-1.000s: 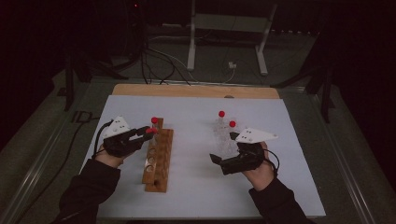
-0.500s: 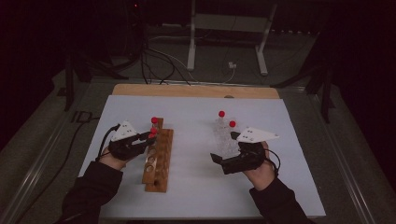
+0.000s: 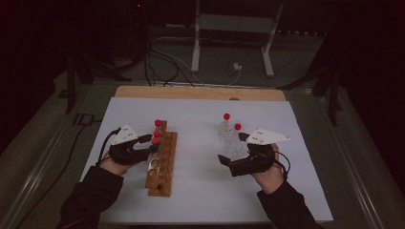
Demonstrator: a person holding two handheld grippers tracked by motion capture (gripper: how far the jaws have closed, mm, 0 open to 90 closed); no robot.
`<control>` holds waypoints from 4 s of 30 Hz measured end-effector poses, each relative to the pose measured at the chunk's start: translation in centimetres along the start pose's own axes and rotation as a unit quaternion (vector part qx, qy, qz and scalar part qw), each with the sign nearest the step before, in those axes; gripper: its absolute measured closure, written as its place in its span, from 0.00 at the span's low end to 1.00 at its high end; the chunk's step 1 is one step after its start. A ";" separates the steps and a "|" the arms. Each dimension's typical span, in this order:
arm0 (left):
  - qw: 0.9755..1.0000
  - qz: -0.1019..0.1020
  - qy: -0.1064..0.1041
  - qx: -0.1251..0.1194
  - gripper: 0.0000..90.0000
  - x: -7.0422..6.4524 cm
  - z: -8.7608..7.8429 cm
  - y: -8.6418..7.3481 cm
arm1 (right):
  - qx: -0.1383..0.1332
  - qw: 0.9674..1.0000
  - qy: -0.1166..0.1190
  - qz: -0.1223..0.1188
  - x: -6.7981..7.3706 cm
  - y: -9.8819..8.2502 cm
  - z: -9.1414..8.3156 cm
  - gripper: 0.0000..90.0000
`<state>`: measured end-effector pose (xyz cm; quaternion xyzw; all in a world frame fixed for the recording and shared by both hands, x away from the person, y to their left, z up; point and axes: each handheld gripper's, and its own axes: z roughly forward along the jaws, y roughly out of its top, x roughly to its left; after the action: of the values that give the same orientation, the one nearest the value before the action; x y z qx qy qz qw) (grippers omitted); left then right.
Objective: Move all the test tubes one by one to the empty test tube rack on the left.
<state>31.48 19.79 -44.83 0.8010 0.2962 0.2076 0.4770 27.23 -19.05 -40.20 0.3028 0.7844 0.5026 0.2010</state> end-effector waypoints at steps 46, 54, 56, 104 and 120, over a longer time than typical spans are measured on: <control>0.998 -0.016 -0.055 -0.036 0.03 -1.2 -2.6 0.2 | 0.077 0.990 -0.098 0.060 -9.7 -4.5 5.6 0.32; 0.998 -0.016 -0.058 -0.035 0.03 -1.3 -2.6 0.2 | 0.079 0.991 -0.089 0.055 -10.0 -4.6 6.5 0.59; 0.998 -0.015 -0.055 -0.034 0.03 -1.3 -2.6 0.2 | 0.080 0.991 -0.087 0.056 -10.0 -4.6 6.7 0.63; 0.997 -0.007 -0.075 -0.035 0.03 -1.8 -2.5 1.4 | 0.032 0.996 -0.084 0.000 -6.5 -0.8 2.9 0.84; 0.994 0.013 -0.101 -0.033 0.03 -3.1 -1.6 4.0 | 0.060 0.998 -0.023 -0.028 -3.0 -1.1 4.0 0.84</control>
<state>29.34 17.24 -40.72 0.8056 0.2292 0.1417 0.5276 31.60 -18.71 -42.84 0.3035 0.8165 0.4420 0.2141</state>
